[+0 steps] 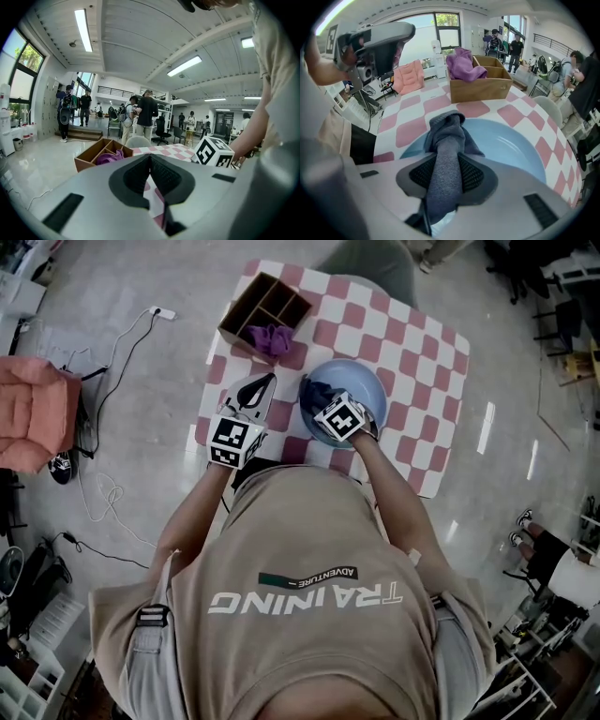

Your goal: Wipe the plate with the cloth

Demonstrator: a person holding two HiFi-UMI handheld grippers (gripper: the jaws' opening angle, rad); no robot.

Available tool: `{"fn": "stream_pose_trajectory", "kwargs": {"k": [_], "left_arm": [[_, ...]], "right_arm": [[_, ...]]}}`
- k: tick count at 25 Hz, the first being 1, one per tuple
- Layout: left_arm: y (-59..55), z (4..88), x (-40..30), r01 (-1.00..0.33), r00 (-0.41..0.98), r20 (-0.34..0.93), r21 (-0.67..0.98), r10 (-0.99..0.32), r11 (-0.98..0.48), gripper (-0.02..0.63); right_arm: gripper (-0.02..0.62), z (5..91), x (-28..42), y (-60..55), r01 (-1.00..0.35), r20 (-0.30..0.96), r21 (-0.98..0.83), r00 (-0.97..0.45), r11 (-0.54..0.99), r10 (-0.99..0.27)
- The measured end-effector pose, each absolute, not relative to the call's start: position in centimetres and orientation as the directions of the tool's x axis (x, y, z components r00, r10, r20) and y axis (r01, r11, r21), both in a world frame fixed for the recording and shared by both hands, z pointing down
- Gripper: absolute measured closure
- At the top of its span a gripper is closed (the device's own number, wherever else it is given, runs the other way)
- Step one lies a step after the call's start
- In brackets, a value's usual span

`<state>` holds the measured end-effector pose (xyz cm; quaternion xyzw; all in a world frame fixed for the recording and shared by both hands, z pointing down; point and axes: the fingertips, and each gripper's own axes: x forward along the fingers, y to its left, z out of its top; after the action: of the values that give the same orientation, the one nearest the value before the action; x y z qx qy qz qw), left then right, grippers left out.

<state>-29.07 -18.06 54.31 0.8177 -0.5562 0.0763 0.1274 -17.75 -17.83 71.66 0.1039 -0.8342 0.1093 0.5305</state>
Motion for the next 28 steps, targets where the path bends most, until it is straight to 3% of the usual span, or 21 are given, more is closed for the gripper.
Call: {"fn": "stream_pose_trajectory", "kwargs": {"k": [10,20,28], "left_arm": [[-16.9,54.2,-29.8,-0.949,0.311,0.272,0.131,-0.911,-0.285,0.591],[-15.3,54.6,-28.8,-0.958,0.280,0.287,0.136,-0.916,-0.251,0.591],[-16.3,54.0,-25.7,-0.942,0.333,0.265,0.137,-0.905,-0.306,0.591]], "right_arm": [[0.457,71.8,-16.2,-24.1,-0.390,0.909,-0.045,-0.398,0.920,-0.124],[0.457,71.6,-8.9,-26.4,-0.532,0.931,0.042,-0.286,0.846,-0.225],[0.460,71.8,-5.6,-21.6,-0.564,0.941,-0.018,-0.289,0.825,-0.177]]}}
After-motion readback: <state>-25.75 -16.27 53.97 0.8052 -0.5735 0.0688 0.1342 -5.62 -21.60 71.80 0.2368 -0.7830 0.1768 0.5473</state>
